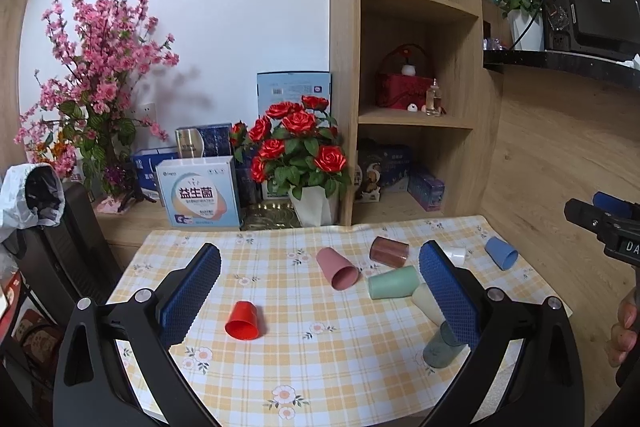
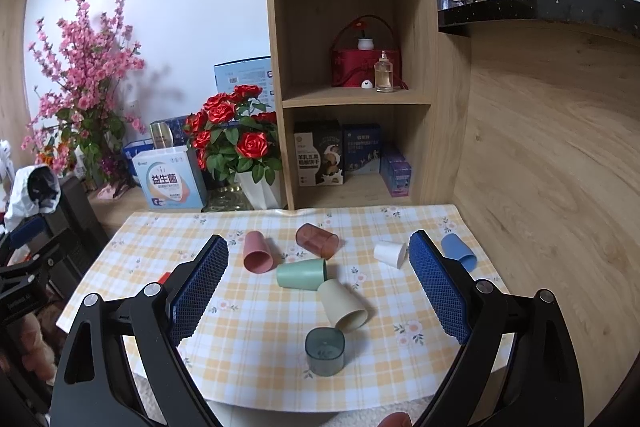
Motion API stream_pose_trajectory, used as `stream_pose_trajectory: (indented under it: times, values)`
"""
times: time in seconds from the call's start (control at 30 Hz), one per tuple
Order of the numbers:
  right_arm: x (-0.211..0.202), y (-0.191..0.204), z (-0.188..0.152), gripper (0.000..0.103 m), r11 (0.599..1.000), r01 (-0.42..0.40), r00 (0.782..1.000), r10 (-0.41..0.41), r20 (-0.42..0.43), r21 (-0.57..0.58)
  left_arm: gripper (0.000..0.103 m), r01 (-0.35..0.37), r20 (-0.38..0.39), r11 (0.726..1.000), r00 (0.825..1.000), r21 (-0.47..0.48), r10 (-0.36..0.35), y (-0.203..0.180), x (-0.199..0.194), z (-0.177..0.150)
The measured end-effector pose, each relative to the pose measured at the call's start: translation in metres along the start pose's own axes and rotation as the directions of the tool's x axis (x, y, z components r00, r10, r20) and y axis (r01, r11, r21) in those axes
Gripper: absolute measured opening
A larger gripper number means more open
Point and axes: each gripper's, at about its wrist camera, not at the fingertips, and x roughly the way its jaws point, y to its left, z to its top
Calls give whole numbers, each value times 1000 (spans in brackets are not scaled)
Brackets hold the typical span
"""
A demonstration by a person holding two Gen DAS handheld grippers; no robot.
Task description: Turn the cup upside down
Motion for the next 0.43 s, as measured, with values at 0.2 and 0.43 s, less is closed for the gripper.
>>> stream_pose_trajectory:
  times: [0.2,0.43]
  values:
    - [0,0,0,89,1000,-1,1000,1,0,0,97,-8,-2,1000,1000,-3,8,-1,1,1]
    - [1,0,0,89,1000,-5,1000,5,-5,-4,97,-17,7,1000,1000,4,17,-1,0,1]
